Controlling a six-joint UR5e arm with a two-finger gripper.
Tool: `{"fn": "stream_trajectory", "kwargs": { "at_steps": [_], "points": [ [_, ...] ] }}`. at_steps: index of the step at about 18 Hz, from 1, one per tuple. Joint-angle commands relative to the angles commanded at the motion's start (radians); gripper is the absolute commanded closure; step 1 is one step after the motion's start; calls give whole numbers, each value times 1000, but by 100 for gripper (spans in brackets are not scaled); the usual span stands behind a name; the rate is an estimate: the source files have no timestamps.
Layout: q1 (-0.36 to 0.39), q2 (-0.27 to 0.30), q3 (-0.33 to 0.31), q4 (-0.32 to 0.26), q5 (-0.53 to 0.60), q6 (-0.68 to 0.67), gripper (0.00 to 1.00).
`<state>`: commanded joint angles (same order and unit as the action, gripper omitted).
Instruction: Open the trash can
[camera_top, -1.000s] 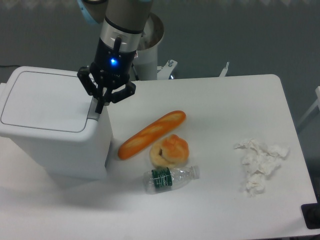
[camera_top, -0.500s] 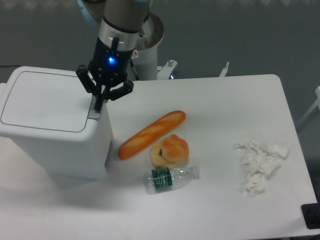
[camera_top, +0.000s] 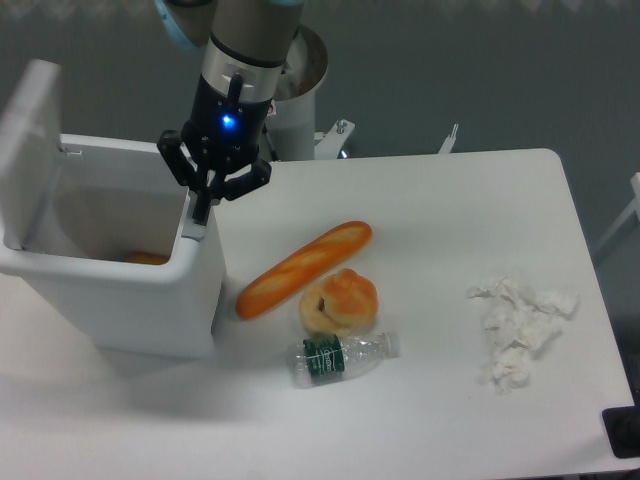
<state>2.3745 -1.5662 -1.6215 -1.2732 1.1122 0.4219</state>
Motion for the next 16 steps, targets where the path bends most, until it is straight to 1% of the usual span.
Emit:
{"fn": "stream_trajectory", "kwargs": {
  "at_steps": [1, 5, 7, 9, 10, 11, 13, 14, 15, 16],
  "points": [
    [2, 0, 8, 0, -2, 0, 80],
    [17, -8, 38, 2, -2, -2, 76],
    [32, -9, 43, 2, -2, -2, 72],
    [51, -9, 43, 3, 1, -2, 61],
    [61, -12, 43, 6, 2, -2, 61],
    [74, -24, 46, 8, 5, 1, 57],
    [95, -52, 58, 8, 11, 6, 36],
    [107, -54, 63, 12, 11, 9, 16],
    [120, -57, 64, 15, 12, 12, 0],
    [132, -66, 66, 17, 20, 17, 0]
  ]
}}
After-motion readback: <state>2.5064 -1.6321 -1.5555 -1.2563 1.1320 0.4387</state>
